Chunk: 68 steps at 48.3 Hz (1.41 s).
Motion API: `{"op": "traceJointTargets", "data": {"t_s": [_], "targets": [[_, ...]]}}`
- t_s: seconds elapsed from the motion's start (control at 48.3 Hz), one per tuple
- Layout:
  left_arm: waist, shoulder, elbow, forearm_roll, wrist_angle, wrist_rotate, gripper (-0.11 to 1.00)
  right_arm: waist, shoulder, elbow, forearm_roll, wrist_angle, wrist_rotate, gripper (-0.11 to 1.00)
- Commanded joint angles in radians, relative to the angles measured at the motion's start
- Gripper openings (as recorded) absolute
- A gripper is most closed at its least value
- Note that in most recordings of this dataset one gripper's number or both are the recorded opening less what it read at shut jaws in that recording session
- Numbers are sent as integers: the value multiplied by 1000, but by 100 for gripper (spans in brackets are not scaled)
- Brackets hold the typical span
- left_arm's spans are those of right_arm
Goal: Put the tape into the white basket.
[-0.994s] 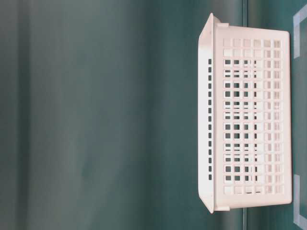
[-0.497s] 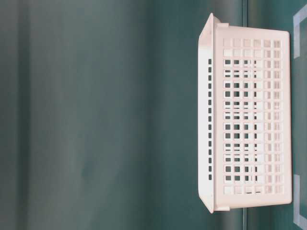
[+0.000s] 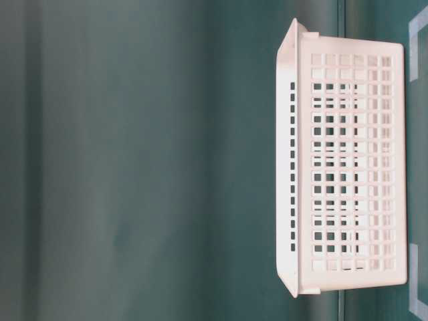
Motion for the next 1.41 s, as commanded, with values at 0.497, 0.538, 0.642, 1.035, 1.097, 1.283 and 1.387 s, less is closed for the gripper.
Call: {"op": "traceJointTargets", "data": {"t_s": [0.497, 0.538, 0.642, 1.035, 1.097, 1.283, 1.387], "targets": [[3, -106, 98, -2, 123, -3, -11, -9, 196, -183, 2, 89, 3, 97], [3, -114, 104, -2, 133, -3, -11, -14, 209, -193, 3, 104, 3, 97], [3, -126, 120, -2, 176, -3, -11, -21, 238, -215, 3, 152, 5, 97], [3, -130, 144, -2, 256, -5, -11, -25, 324, -270, 5, 314, 109, 97], [3, -130, 146, -2, 256, -5, -11, -23, 334, -272, 5, 331, 133, 97], [3, -130, 149, -2, 255, -5, -11, -25, 351, -281, 5, 380, 183, 97], [3, -130, 150, -2, 255, -5, -11, -25, 360, -282, 5, 400, 204, 97]]}}
